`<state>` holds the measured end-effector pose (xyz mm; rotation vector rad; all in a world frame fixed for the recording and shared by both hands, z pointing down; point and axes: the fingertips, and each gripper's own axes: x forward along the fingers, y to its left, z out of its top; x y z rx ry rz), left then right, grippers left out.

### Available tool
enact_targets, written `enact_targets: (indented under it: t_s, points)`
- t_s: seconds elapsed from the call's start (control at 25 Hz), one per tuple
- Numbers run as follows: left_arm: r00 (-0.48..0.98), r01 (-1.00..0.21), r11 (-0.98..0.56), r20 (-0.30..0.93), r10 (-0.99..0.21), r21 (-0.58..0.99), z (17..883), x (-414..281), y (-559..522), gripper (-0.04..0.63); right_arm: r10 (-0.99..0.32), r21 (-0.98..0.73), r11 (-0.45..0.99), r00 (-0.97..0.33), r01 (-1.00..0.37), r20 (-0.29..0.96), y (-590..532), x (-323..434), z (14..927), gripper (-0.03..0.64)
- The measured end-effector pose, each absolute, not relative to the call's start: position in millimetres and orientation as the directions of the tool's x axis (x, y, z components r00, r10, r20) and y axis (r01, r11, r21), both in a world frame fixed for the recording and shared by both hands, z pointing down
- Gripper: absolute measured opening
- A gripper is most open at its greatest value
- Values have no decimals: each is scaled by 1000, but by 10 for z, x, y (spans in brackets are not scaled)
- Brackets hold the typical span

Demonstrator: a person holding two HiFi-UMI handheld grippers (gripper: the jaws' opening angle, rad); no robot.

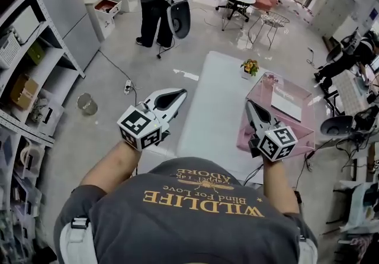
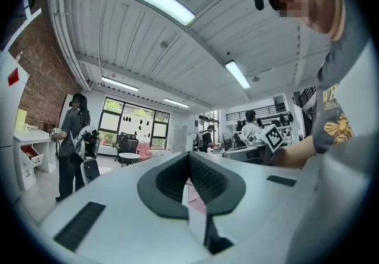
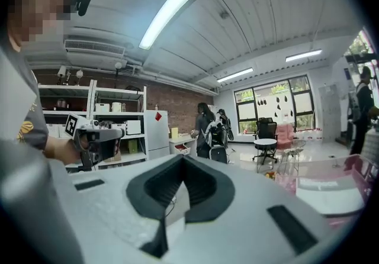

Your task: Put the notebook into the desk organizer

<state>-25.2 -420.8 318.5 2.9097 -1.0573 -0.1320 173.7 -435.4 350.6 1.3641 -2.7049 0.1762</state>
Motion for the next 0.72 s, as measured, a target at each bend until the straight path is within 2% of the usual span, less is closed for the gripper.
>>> enact_targets:
  t_s: [0.36,0.72]
  points:
    - [796,-603,-794,-6,-605,72,3337,-98,-4195,0,-805,-90,574,-581,-814,120,-4319,1872,3545,0]
    - [813,-581,-811,-5,-582,67,3320,-114,-4224,0,-808,-61,572,-575,-818,132,-4341,1806,3506,-1]
